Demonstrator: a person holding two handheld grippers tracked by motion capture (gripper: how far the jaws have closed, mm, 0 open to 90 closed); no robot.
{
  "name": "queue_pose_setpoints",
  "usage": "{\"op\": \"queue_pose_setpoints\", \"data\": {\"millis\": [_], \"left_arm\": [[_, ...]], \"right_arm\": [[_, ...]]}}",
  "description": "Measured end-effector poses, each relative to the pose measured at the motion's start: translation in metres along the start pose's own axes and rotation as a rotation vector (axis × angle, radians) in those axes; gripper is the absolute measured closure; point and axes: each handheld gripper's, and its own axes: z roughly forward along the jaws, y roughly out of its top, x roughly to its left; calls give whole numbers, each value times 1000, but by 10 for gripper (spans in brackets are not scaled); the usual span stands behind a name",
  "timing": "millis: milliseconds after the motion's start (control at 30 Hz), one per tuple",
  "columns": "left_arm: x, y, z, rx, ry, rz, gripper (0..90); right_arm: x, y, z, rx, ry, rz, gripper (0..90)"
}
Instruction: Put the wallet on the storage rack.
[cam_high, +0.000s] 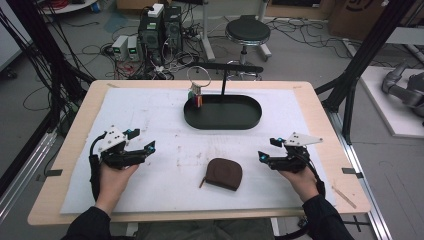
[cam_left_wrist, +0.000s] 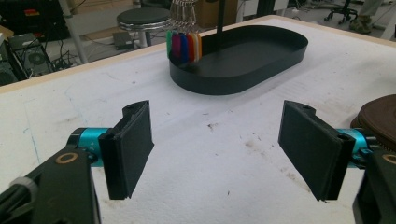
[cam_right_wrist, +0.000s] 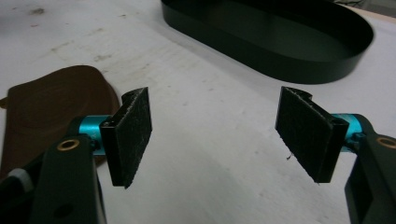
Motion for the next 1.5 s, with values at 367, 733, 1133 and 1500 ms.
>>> {"op": "queue_pose_setpoints", "data": {"millis": [367, 733, 1133, 1500], "left_arm": [[1, -1, 0, 8, 19, -11, 260], [-3, -2, 3, 19, 12, -9, 260], [-7, -3, 7, 36, 2, 0, 260], [-14, -2, 13, 47, -38, 4, 267]], "right_arm": [[26, 4, 21, 53, 137, 0, 441], [37, 3, 42, 149, 226, 80, 468], [35, 1, 52, 208, 336, 139, 709], [39, 7, 43, 149, 302, 61, 876]]}}
